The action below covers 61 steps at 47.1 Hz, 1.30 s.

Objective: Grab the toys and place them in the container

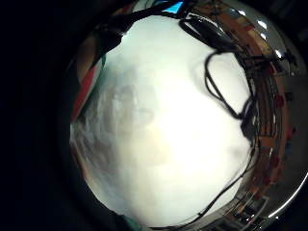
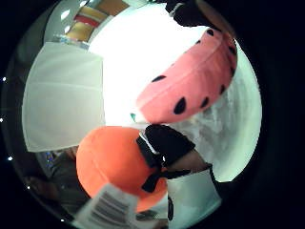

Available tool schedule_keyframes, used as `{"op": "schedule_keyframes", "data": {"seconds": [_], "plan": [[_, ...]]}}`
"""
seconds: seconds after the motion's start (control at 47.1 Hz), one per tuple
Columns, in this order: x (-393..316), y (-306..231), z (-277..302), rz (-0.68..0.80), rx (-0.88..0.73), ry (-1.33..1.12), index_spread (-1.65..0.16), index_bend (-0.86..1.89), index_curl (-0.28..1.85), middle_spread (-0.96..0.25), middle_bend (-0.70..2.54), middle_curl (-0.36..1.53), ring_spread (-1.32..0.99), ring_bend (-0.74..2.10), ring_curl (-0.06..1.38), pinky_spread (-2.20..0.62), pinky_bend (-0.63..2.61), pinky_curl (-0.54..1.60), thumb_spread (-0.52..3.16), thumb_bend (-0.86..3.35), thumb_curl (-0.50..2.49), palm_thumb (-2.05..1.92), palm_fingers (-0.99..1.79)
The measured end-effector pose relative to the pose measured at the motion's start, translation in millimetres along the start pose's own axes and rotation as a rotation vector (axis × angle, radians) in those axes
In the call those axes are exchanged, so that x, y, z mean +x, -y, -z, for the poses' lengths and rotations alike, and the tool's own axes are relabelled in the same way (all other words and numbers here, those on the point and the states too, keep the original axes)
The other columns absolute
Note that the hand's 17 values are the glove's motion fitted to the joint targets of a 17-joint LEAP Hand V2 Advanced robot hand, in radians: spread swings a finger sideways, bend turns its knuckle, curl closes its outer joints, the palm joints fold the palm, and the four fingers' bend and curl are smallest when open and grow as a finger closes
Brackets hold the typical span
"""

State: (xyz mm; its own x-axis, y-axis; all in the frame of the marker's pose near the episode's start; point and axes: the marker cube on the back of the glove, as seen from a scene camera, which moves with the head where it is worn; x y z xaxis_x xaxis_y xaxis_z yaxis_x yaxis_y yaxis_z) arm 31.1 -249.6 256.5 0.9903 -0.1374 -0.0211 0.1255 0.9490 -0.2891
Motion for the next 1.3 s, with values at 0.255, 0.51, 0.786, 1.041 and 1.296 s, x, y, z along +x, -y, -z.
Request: {"op": "schedule_keyframes", "data": {"seconds": [0.255,0.51,0.786,1.041,1.296], "plan": [[-10,32,-26,0.078,0.084,-0.113,-0.43,0.55,0.45,-0.29,0.75,0.46,-0.35,0.13,0.06,-0.08,0.2,0.21,1.22,-0.01,0.27,0.05,0.47],[-8,28,-22,0.034,0.453,-0.085,-0.37,0.25,0.44,-0.31,0.83,0.53,-0.43,1.01,0.35,-0.26,0.4,0.25,1.4,0.04,0.32,0.14,1.21],[-4,-31,51,-0.11,0.627,0.0,-0.33,0.23,0.48,-0.28,1.15,0.66,-0.35,1.38,0.53,-0.41,0.95,0.49,1.47,0.07,0.37,0.21,1.39],[-155,-115,212,0.277,0.915,0.123,-0.33,0.38,0.6,-0.25,1.31,0.73,-0.32,1.51,0.59,-0.43,1.09,0.57,1.51,0.07,0.41,0.22,1.27],[-317,-110,295,0.553,0.839,0.249,-0.33,0.47,0.71,-0.23,1.38,0.75,-0.3,1.57,0.6,-0.44,1.13,0.61,1.51,0.05,0.43,0.21,1.21]]}}
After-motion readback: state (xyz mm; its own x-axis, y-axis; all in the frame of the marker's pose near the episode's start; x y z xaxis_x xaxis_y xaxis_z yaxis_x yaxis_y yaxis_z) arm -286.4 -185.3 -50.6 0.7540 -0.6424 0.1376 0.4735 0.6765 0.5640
